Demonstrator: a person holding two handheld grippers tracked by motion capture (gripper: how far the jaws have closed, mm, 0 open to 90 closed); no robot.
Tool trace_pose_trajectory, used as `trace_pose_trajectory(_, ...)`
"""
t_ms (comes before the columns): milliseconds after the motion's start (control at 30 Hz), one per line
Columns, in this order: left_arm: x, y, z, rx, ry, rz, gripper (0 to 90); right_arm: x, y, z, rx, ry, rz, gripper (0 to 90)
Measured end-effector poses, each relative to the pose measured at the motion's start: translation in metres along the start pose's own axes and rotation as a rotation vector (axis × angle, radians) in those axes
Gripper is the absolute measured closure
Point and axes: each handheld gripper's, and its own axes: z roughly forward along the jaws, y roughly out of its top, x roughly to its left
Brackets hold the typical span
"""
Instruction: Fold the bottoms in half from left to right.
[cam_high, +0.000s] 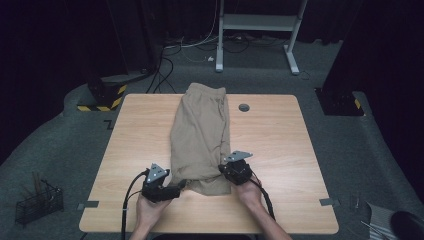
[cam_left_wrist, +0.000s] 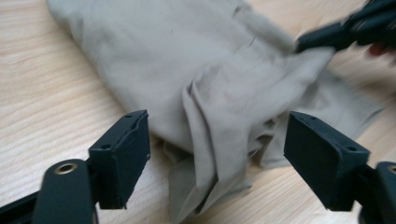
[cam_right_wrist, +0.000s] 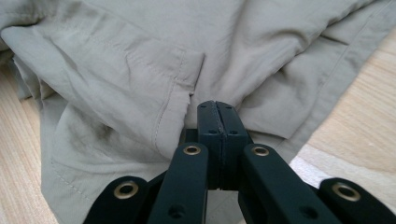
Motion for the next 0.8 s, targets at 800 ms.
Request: trace_pose_trajectory(800, -0.004, -0.004, 0.008, 0.072, 0.128, 0.026, 19.0, -0.021, -0.011, -0.023, -0.047, -0.068, 0.031, 76.8)
